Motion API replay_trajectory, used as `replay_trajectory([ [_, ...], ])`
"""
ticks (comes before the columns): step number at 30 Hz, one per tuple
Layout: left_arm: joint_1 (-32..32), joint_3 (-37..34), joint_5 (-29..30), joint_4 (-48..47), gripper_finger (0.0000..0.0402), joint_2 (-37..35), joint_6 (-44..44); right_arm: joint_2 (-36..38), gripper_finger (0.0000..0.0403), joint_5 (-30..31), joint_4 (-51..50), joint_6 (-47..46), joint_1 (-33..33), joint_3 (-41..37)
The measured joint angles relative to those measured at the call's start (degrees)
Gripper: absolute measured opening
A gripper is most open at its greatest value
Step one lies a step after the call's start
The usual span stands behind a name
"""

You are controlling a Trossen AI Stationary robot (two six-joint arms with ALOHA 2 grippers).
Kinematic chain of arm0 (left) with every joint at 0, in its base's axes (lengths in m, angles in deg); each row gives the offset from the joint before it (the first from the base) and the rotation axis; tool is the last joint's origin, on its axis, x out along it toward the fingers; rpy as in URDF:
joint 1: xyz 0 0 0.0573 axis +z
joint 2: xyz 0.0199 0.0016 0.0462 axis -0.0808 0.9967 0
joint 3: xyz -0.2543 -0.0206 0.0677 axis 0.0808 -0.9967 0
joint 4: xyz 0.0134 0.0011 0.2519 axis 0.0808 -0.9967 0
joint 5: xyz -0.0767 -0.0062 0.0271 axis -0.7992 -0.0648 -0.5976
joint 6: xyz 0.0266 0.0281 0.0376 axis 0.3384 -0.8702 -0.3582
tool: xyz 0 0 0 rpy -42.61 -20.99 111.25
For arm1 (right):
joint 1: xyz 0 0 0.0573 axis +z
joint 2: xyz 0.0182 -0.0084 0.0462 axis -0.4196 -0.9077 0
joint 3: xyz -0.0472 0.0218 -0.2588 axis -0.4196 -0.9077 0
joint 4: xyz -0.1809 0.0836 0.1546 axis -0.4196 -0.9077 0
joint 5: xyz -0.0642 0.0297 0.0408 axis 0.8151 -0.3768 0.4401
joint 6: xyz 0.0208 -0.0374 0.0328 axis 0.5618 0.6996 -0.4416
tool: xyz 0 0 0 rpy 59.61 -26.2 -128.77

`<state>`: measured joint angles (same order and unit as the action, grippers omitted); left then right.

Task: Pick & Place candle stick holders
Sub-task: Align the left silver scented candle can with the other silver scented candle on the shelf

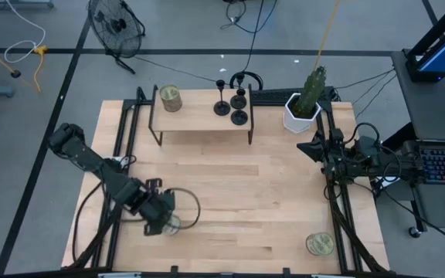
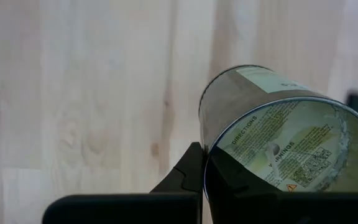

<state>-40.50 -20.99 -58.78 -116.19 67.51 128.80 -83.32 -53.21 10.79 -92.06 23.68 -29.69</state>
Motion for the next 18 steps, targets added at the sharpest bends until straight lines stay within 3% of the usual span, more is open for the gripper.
replay_trajectory([
  [8,10.79,1.13,-1.61,1.39,0.0,-0.7,4.22,0.0,0.0,0.0,0.0,0.0,0.0,0.01],
  [18,24.02,12.94,-1.7,-2.27,0.0,-0.75,-0.41,0.02,0.0,0.02,0.0,0.09,0.0,0.0],
])
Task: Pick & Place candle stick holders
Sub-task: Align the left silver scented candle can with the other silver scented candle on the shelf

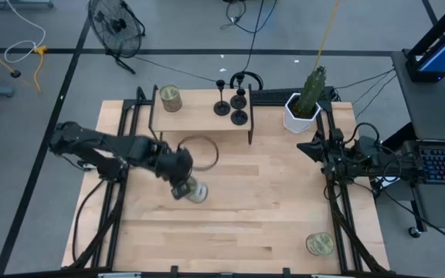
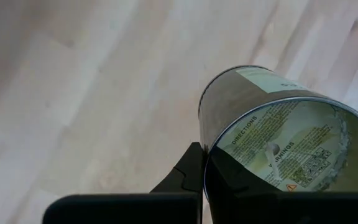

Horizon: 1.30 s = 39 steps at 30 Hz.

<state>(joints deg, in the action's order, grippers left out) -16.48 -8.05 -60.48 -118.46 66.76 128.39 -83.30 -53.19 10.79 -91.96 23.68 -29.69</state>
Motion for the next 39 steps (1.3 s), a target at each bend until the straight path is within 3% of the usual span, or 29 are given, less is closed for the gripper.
replay_trajectory([
  [13,16.0,15.01,-0.03,-13.63,0.0,-0.02,-5.26,-0.01,0.0,0.02,0.0,0.06,0.0,0.0],
  [24,28.53,20.38,0.22,-12.51,0.0,1.93,-5.34,0.0,0.0,0.04,0.02,0.06,0.0,0.0],
  [28,31.32,22.62,1.88,-9.68,0.0,3.57,-7.33,0.0,0.0,0.04,0.01,0.06,0.0,0.0],
  [39,37.38,31.55,6.66,-14.99,0.0,10.72,-11.77,0.0,0.0,0.04,0.01,0.06,0.0,0.0],
])
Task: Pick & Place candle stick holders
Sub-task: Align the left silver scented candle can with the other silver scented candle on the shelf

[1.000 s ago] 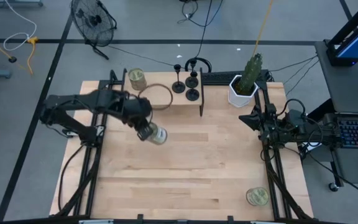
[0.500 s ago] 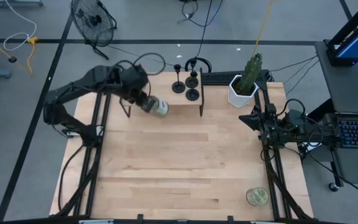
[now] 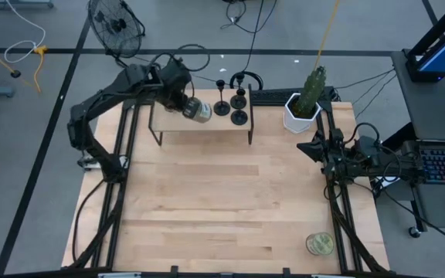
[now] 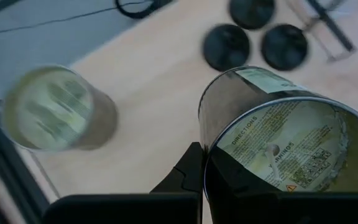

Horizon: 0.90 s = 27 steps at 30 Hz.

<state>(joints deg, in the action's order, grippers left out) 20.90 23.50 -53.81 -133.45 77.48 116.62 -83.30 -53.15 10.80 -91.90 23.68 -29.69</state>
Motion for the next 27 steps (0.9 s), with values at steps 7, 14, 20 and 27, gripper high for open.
replay_trajectory([
  [7,5.11,5.16,1.43,-4.8,0.0,4.52,-4.25,0.0,0.0,0.0,0.01,0.0,0.0,0.01],
  [14,9.6,7.91,-0.02,-4.35,0.0,7.7,-5.72,0.0,0.0,0.01,0.0,0.0,0.0,0.0],
  [20,10.51,10.13,-0.98,-3.93,0.0,10.83,-8.38,0.0,0.0,0.0,-0.01,0.0,0.0,0.0],
  [27,11.71,12.59,-0.18,-4.13,0.0,14.2,-11.08,0.0,0.0,0.0,-0.01,0.0,0.0,0.0],
])
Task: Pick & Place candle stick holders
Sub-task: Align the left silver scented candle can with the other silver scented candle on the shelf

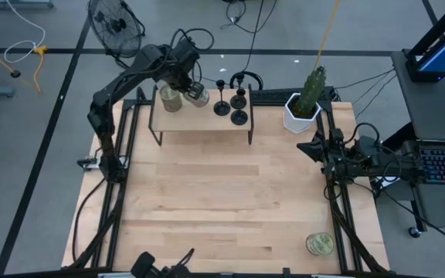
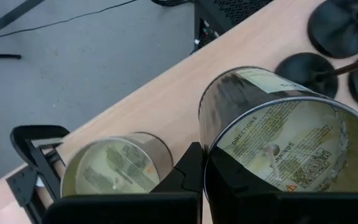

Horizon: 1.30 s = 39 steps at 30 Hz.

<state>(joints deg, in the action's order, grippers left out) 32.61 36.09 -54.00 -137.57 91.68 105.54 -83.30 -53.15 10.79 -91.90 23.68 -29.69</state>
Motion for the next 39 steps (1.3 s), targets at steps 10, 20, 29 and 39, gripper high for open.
replay_trajectory([
  [10,1.04,0.16,0.9,1.46,0.0,2.64,-1.37,0.0,0.0,0.0,0.0,0.0,-0.02,0.0],
  [20,1.04,0.18,1.19,1.84,0.0,3.07,-1.75,0.0,0.0,0.0,0.0,0.0,-0.01,0.01],
  [29,1.04,0.16,3.04,2.05,0.0,3.03,-2.43,0.0,0.0,0.0,0.0,0.0,0.0,0.0],
  [39,0.97,0.12,2.85,-0.89,0.0,4.37,-2.63,0.0,0.0,-0.02,0.0,-0.01,-0.01,0.0],
])
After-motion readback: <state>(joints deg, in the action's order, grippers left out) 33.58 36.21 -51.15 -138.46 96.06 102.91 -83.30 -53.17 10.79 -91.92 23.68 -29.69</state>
